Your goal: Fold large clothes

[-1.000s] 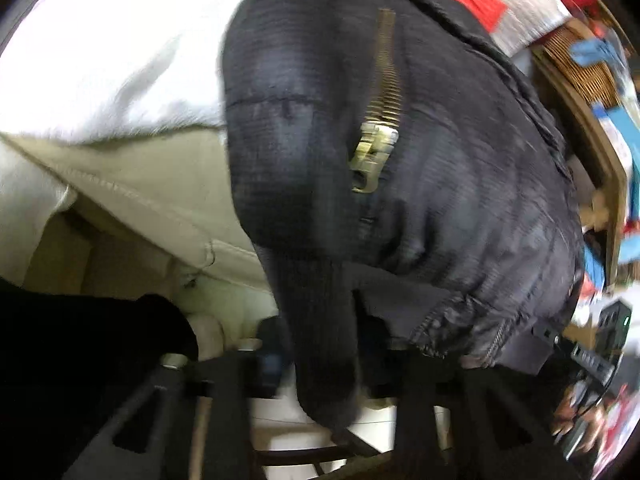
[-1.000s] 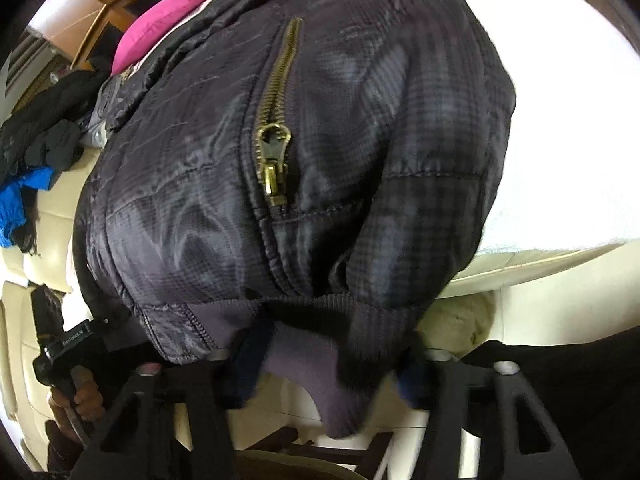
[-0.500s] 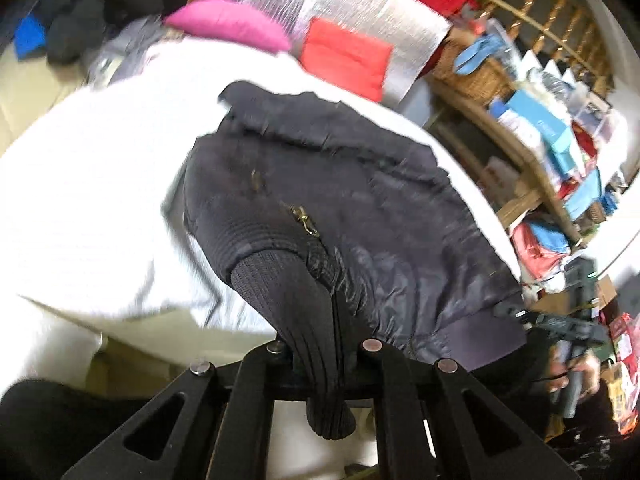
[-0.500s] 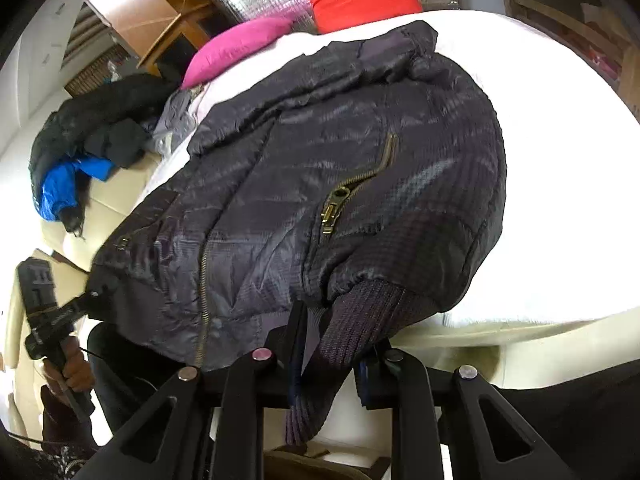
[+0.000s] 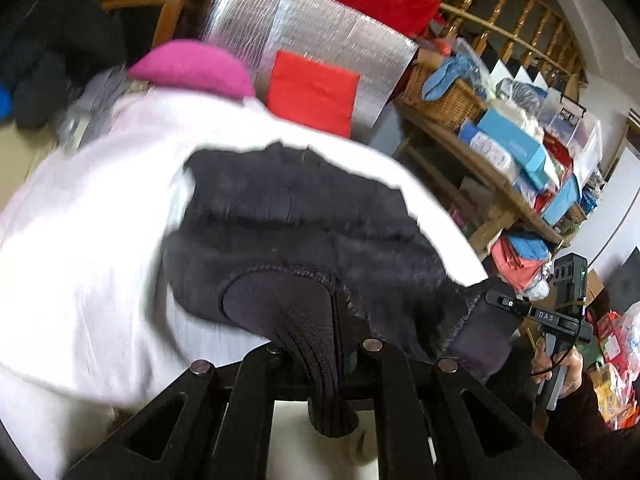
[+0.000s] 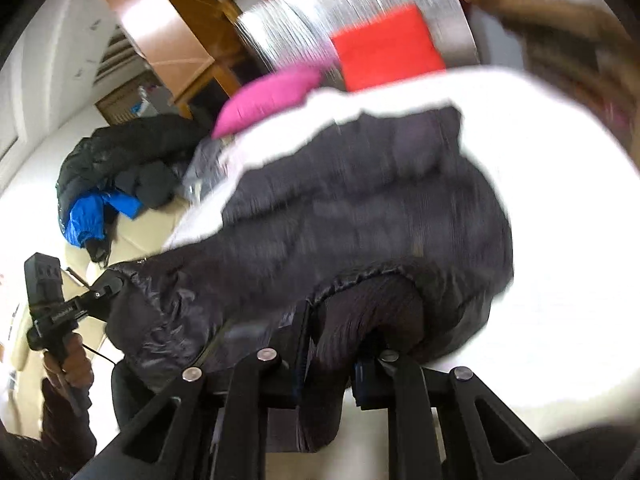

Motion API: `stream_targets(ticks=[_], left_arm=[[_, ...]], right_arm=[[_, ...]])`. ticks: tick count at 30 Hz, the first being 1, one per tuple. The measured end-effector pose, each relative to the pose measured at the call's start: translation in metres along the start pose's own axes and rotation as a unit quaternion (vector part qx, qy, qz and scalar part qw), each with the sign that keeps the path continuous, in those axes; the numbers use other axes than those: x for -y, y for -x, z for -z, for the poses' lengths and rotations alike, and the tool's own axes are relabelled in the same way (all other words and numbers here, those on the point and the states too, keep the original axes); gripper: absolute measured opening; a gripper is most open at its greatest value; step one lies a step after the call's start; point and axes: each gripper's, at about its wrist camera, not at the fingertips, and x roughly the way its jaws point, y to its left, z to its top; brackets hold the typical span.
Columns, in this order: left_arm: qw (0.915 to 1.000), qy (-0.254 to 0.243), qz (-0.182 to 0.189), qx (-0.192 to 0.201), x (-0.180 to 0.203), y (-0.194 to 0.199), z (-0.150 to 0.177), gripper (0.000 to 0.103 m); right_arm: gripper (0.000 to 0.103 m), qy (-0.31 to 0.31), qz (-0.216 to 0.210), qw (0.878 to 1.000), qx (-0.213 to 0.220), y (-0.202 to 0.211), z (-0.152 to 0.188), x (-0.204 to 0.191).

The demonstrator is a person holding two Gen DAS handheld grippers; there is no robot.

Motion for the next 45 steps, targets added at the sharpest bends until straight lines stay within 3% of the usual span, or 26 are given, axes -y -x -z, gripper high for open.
stream_targets(ticks=[6,10,14,18,20,24,28,36,38,40,45], left_arm=[[0.9995,-0.012,-0.014,0.025,-0.008,-0.038,-0.119,0.009],[0.9993,0.013,-0.028,0.022,-0.031,-0.096,-0.203,0.009],[0.9977,0.049,-0.044,0.018,-0.068,-0.164,-0.261,0.009],[0.9957,0.068,-0.060,-0.015,-0.098,-0.238,-0.284,0.009],[0.9939,0.073,-0.073,-0.039,-0.114,-0.280,-0.288,0.009],[0.9918,0.094,-0.065,-0.057,-0.133,-0.318,-0.281,0.009],[0.9940,0.082,-0.052,-0.050,-0.133,-0.322,-0.284,0.009],[0.9953,0.078,-0.046,-0.035,-0.128,-0.320,-0.293,0.009],[0.9954,0.081,-0.043,-0.025,-0.129,-0.313,-0.290,0.009],[0.9949,0.086,-0.046,-0.025,-0.130,-0.313,-0.287,0.009],[0.9944,0.087,-0.056,-0.025,-0.125,-0.311,-0.283,0.009]], right_arm=[[0.017,0.046,0.032,0.996,0.064,-0.020,-0.111,-0.016],[0.017,0.039,0.051,0.993,0.097,-0.059,-0.198,-0.005],[0.016,0.008,0.069,0.991,0.117,-0.119,-0.278,0.028],[0.014,-0.037,0.080,0.990,0.109,-0.194,-0.333,0.075],[0.014,-0.041,0.094,0.990,0.092,-0.226,-0.343,0.091],[0.013,-0.061,0.112,0.990,0.065,-0.282,-0.341,0.129],[0.013,-0.071,0.105,0.988,0.085,-0.283,-0.338,0.151],[0.010,-0.056,0.132,0.980,0.138,-0.258,-0.349,0.148],[0.010,-0.071,0.115,0.980,0.146,-0.247,-0.350,0.154],[0.010,-0.066,0.103,0.984,0.128,-0.243,-0.349,0.154],[0.014,-0.098,0.073,0.992,0.025,-0.254,-0.345,0.163]])
